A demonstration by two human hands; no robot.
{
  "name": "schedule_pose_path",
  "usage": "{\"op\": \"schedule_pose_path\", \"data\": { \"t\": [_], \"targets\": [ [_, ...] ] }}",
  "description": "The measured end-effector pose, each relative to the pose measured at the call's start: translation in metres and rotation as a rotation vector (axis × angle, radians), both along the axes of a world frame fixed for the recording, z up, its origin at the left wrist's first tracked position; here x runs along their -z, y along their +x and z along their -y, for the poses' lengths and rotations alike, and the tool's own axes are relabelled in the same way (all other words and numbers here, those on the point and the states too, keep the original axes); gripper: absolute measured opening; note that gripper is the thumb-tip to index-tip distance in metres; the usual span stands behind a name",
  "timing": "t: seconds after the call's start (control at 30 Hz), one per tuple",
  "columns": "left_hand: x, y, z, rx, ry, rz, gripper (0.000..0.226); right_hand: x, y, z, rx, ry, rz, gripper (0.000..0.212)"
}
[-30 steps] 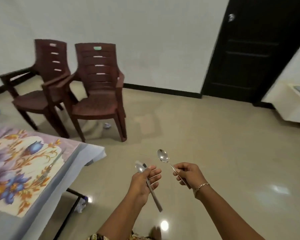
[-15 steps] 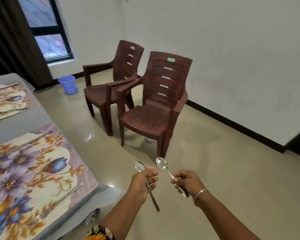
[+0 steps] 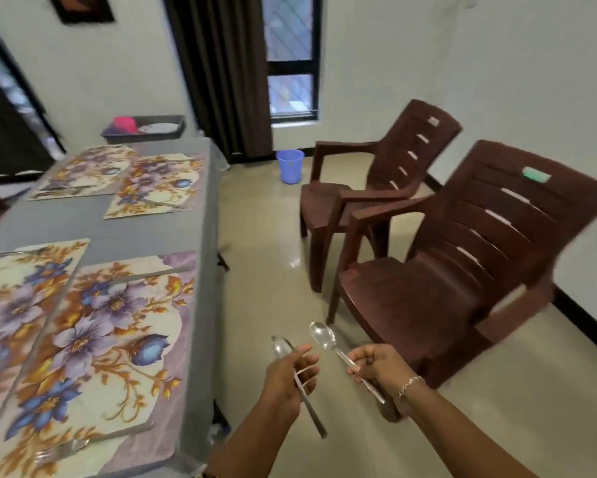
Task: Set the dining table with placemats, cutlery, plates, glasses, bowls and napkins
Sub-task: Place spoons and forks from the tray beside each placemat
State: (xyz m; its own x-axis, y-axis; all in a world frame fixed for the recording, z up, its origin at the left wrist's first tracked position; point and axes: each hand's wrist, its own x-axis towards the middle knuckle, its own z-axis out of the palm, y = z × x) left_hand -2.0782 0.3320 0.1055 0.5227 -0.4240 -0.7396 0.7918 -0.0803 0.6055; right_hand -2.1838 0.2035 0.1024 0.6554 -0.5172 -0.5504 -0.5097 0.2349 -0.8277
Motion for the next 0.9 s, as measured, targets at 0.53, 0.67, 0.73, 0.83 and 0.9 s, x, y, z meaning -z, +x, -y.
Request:
{"op": "schedule_pose_path", "data": {
  "t": [0.53, 0.67, 0.73, 0.83, 0.9],
  "targets": [
    [-0.007, 0.178, -0.026, -0.824, -0.18, 0.006, 0.016, 0.0, 0.283, 0.033, -0.696, -0.006, -0.012, 0.02],
    [-0.013, 0.226, -0.051, -0.991, -0.184, -0.008, 0.018, -0.006, 0.361, 0.011, -0.842, -0.046, -0.029, 0.022],
    [-0.012, 0.246, -0.064, -1.037, -0.166, 0.021, 0.017, -0.006, 0.398, -0.003, -0.891, -0.054, -0.011, 0.021],
    [-0.007, 0.265, -0.075, -1.091, -0.133, -0.006, 0.017, -0.002, 0.438, -0.02, -0.922, -0.093, -0.042, 0.022],
    [-0.003, 0.268, -0.078, -1.12, -0.16, -0.016, 0.017, 0.002, 0.461, -0.031, -0.944, -0.102, -0.044, 0.024]
  ]
}}
